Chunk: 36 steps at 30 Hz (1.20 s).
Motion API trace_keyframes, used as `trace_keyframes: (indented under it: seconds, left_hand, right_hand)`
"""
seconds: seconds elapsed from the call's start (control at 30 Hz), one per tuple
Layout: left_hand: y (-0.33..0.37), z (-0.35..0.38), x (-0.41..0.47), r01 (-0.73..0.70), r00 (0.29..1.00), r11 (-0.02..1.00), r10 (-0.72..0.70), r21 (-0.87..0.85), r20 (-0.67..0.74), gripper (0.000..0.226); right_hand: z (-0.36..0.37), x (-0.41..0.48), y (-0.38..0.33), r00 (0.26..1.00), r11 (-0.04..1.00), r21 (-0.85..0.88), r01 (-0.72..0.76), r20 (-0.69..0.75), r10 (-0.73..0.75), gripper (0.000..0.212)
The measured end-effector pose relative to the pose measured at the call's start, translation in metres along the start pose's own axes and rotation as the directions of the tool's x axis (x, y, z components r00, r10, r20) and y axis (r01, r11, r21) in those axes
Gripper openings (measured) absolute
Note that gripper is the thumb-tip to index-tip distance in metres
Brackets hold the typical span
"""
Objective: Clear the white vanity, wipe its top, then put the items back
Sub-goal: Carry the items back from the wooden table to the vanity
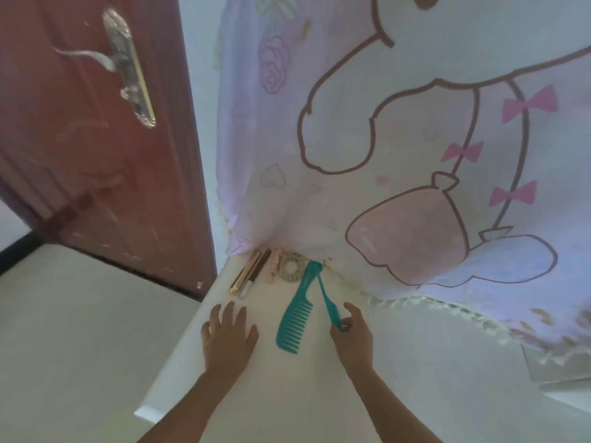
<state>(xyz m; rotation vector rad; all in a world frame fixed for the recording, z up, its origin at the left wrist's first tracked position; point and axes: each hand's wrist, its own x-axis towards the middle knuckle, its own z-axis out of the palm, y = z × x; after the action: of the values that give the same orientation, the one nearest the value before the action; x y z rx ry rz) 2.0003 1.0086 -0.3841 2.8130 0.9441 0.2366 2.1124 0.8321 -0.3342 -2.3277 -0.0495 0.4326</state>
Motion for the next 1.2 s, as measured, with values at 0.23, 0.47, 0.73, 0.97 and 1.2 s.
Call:
trace_keyframes:
  seconds: [0.23,0.47,0.73,0.97,1.2]
  left_hand:
    - [-0.029,0.004,-0.016,-0.015,0.984,0.997,0.002,0.071,0.180,0.054]
    - [-0.029,0.003,-0.017,0.028,0.972,1.000,-0.030,0.010,0.234,0.058]
    - [-0.030,-0.001,-0.017,0.007,0.966,1.000,-0.009,0.006,0.257,0.054]
    - [-0.032,-0.001,-0.016,0.025,0.963,0.999,-0.018,-0.024,0.269,0.053]
    - [-0.031,-0.004,-0.017,0.041,0.965,0.997,-0.021,-0.070,0.263,0.060]
  right_hand:
    - [0.036,0.003,-0.008,0.992,0.986,0.129,-0.108,-0.052,0.116,0.045]
    - [0.063,-0.006,-0.016,0.993,0.993,0.020,-0.115,-0.030,0.116,0.038]
    - [0.058,0.003,-0.025,0.997,0.985,-0.162,-0.067,-0.037,0.062,0.038]
    - [0.052,-0.018,0.002,0.985,0.946,-0.292,0.144,-0.045,-0.164,0.035]
    - [0.058,-0.026,0.006,0.834,0.768,-0.358,0.532,0.063,-0.548,0.030]
